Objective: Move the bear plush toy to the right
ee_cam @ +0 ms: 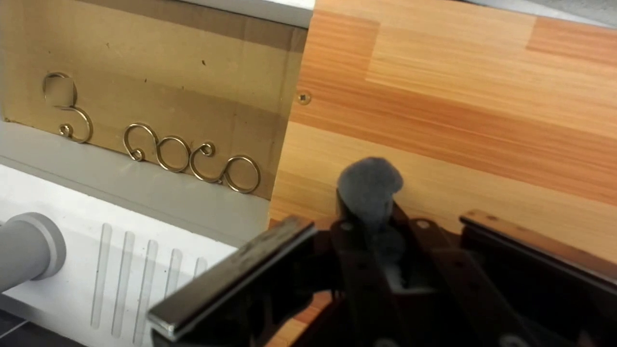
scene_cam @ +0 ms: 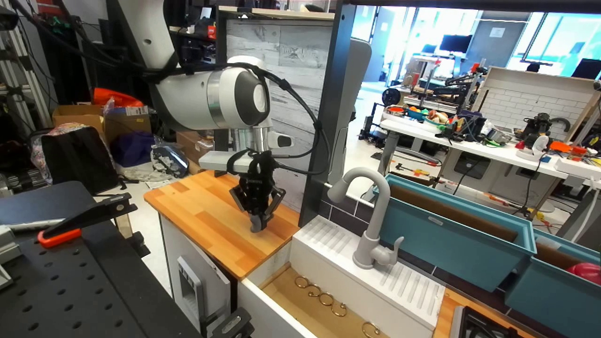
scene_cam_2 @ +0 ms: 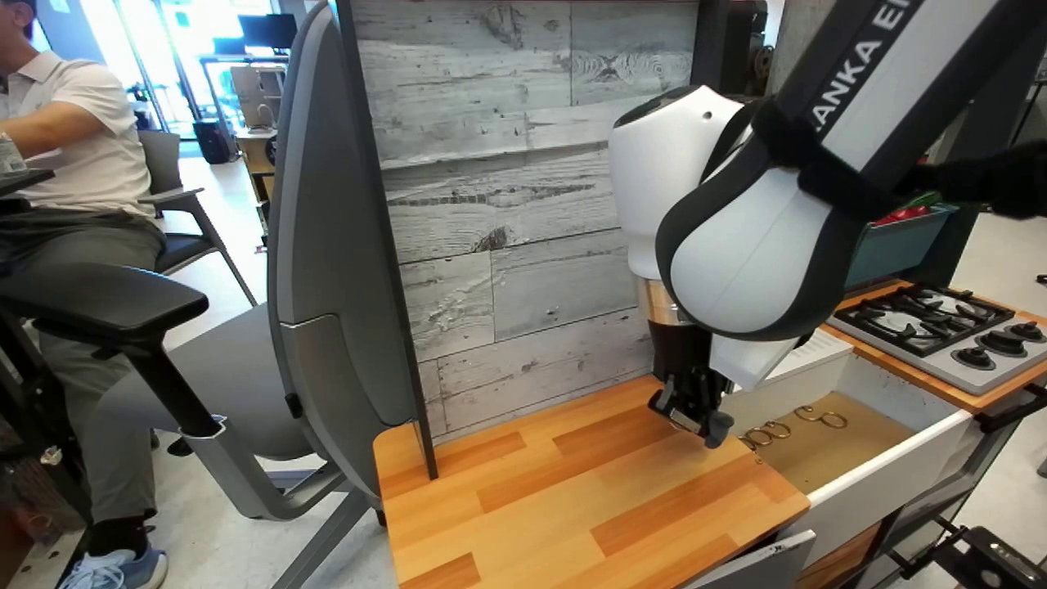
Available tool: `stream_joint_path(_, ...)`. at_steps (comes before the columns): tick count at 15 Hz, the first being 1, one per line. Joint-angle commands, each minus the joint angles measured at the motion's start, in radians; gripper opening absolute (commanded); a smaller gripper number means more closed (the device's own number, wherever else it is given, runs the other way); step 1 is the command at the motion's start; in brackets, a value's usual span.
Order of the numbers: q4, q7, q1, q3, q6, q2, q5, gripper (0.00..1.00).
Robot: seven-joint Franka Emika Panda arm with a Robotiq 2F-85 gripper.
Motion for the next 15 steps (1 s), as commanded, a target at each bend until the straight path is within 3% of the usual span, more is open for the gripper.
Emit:
stream_joint_path(1, 0.066, 0.003, -0.014, 0.013, -0.051, 0.031, 0.011, 0.38)
stream_joint_path(3, 0.082, 0.0, -0.017, 0.019, -0.073, 0.039, 0.012, 0.46)
stream_joint_path(10, 0.093, 0.004, -0.02, 0.023, -0.113, 0.045, 0.01, 0.97)
stream_joint_path(15, -0.009, -0.014, -0.006, 0.075, -0.098, -0.049, 0.014, 1.0)
